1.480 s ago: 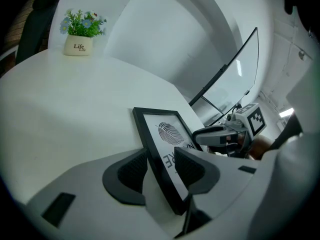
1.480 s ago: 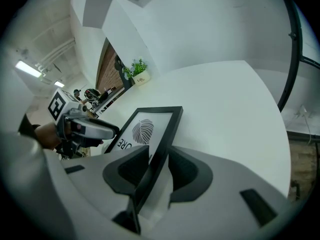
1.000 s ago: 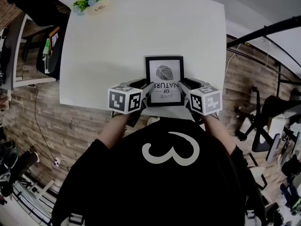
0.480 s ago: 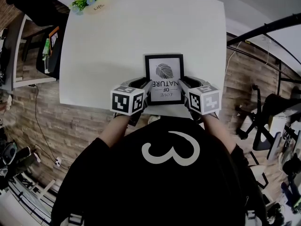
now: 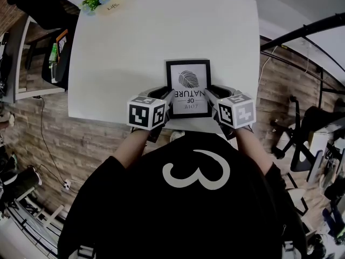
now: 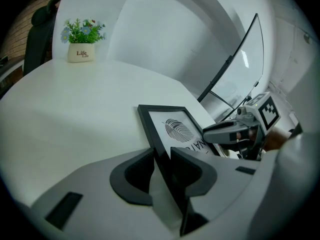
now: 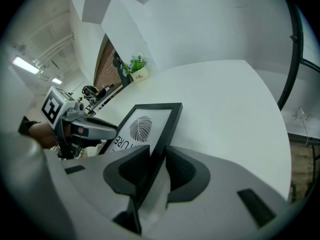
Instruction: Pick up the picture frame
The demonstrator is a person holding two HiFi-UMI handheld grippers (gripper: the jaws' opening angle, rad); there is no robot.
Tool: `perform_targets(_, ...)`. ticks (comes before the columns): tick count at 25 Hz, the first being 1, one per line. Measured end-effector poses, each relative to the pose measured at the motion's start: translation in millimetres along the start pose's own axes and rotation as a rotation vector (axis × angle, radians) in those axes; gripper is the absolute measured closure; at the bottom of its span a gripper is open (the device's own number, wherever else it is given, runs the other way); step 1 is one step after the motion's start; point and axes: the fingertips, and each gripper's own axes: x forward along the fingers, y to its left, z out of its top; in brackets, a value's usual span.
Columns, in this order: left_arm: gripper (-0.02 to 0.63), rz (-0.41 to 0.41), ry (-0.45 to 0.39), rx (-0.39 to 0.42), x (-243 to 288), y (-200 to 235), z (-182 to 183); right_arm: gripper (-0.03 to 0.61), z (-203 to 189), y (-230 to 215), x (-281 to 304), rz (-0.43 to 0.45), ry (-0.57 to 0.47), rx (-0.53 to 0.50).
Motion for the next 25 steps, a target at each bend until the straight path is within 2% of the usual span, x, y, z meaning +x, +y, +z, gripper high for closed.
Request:
perform_targets(17,0.506,0.032,0.001,-0.012,-0.4,0.2,0.6,0.469,0.6,1.0,-0.6,-0.049,-0.024,-0.002)
perform_targets(25,0.511,0.028,0.002,-0.026,-0.6,1.5,0.5,0.472,-0.5,0.7,-0.5,-0.063,-0.035,0.033)
